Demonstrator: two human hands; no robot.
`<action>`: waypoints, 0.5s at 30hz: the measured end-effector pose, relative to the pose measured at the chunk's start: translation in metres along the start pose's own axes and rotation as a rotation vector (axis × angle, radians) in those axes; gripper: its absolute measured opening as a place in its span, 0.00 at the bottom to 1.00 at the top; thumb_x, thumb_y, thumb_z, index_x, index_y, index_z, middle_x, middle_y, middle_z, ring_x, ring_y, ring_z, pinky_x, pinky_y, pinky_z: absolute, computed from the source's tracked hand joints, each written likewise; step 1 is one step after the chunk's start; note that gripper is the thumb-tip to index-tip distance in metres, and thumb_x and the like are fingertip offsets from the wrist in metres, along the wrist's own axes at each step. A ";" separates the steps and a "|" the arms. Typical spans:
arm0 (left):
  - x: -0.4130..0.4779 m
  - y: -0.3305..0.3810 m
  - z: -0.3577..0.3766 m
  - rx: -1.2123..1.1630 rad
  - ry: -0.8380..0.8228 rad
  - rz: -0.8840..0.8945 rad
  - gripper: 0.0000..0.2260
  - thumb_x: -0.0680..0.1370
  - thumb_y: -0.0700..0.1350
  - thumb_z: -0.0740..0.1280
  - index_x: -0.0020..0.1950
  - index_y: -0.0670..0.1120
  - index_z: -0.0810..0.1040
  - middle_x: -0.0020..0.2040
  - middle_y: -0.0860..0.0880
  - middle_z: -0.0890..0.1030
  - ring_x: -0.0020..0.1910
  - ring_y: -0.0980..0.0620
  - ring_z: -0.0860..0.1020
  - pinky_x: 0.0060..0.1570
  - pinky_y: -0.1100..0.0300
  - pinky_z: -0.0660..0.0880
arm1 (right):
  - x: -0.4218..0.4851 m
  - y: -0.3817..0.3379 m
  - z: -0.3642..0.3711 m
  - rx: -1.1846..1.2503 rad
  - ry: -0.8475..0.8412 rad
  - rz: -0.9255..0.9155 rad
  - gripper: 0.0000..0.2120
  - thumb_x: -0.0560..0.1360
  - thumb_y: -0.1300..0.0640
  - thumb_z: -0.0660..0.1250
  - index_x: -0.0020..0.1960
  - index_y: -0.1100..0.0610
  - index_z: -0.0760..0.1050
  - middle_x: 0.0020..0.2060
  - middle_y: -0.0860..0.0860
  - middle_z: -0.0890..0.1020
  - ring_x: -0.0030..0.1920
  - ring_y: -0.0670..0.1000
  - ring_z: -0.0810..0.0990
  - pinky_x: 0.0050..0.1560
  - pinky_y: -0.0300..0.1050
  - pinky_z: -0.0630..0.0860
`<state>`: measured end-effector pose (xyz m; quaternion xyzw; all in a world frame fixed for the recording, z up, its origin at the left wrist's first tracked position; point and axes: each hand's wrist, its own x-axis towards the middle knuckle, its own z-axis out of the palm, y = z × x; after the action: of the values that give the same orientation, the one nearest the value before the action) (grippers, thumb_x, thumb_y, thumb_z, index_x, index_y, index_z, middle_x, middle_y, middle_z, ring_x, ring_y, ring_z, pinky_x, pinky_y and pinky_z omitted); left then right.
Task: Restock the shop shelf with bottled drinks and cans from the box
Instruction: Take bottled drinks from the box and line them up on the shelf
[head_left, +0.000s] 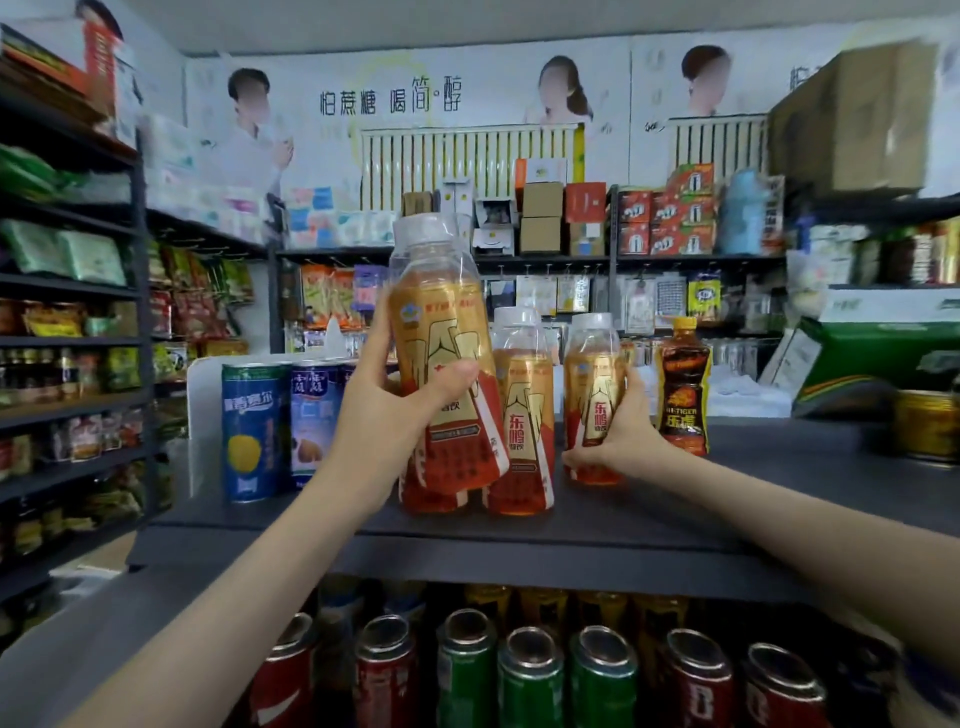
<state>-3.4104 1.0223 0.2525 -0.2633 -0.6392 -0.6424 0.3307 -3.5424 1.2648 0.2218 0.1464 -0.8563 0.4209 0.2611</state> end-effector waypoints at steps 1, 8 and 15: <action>0.003 -0.003 0.001 0.003 -0.001 0.011 0.41 0.67 0.54 0.77 0.74 0.64 0.59 0.64 0.54 0.77 0.60 0.53 0.78 0.57 0.47 0.77 | 0.002 0.000 0.000 -0.006 -0.035 0.004 0.69 0.56 0.54 0.83 0.75 0.52 0.31 0.73 0.55 0.53 0.74 0.56 0.54 0.74 0.57 0.55; 0.006 -0.008 0.005 0.021 -0.043 0.060 0.42 0.67 0.54 0.77 0.76 0.61 0.58 0.62 0.56 0.79 0.57 0.56 0.80 0.56 0.51 0.79 | -0.003 -0.002 -0.016 -0.239 -0.111 -0.219 0.64 0.65 0.57 0.79 0.71 0.36 0.26 0.75 0.52 0.32 0.75 0.48 0.46 0.68 0.42 0.62; -0.001 0.000 0.011 0.079 -0.061 0.138 0.42 0.65 0.57 0.73 0.75 0.63 0.58 0.62 0.61 0.78 0.58 0.60 0.78 0.55 0.57 0.79 | 0.016 0.001 -0.002 -0.226 -0.172 -0.168 0.60 0.70 0.67 0.73 0.69 0.31 0.29 0.73 0.59 0.29 0.75 0.60 0.55 0.60 0.42 0.71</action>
<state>-3.4110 1.0334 0.2525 -0.3129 -0.6542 -0.5841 0.3647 -3.5557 1.2669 0.2312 0.2230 -0.9021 0.2845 0.2358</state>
